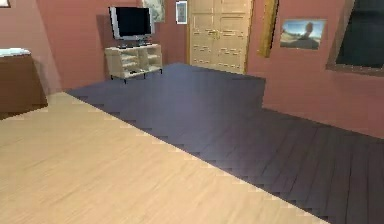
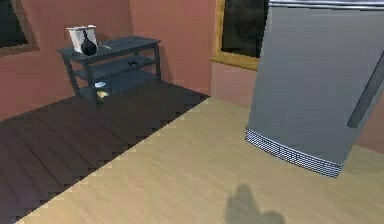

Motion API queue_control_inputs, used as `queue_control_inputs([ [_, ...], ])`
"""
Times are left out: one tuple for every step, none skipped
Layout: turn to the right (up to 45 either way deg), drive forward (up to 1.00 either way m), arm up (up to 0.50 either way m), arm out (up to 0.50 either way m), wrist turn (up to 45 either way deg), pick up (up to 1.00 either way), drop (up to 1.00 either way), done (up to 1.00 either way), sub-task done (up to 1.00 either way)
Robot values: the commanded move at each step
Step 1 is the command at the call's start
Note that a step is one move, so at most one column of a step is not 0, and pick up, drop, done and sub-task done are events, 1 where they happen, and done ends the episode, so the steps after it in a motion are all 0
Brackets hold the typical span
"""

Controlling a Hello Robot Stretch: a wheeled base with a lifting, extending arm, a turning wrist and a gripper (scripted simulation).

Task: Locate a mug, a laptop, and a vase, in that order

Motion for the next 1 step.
queue_control_inputs([
  [0.0, 0.2, 0.0, 0.0, 0.0, 0.0, 0.0, 0.0, 0.0],
])
